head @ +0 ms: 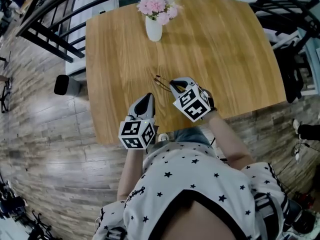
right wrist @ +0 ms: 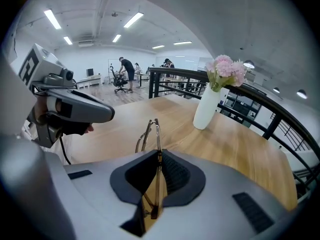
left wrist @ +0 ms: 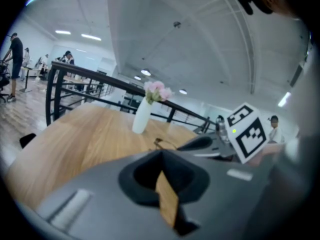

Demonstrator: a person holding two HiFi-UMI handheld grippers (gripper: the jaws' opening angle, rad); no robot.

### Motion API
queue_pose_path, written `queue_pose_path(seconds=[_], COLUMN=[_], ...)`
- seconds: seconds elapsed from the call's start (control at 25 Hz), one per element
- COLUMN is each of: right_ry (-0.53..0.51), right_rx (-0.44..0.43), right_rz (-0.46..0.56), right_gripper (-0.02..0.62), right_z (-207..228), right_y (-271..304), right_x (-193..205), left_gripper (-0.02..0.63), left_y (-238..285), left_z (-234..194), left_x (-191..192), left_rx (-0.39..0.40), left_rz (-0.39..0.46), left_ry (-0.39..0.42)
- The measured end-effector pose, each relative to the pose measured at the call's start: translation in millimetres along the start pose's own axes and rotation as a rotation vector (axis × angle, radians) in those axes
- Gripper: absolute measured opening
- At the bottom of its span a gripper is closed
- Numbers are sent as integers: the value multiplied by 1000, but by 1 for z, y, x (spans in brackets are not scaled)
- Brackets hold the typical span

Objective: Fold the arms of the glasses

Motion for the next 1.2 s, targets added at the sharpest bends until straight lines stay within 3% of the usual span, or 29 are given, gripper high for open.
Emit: queue_pose_path(seconds=[0.64, 1.2], right_ry=[-34, -58], right_rx=[-3, -5], right_rz=[-113, -142], right_gripper=[34, 35], right_z=[24, 24], right_y=[52, 68], right_x=[35, 41], left_gripper=[6, 6], left_y=[26, 31], left_z=[-13, -19], left_x=[6, 9], left_rx=[-29, -44], left_rz=[-38, -52], left_ry=[-47, -59])
Point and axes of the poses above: the fingertips, and each gripper's own axes: y forward along the fingers, z to its right, x out of its underside, the point moved 7 cm from there along -y, backward along the fingers, and after that the axes turned 12 degrees about -y, right-handed, at the moved point
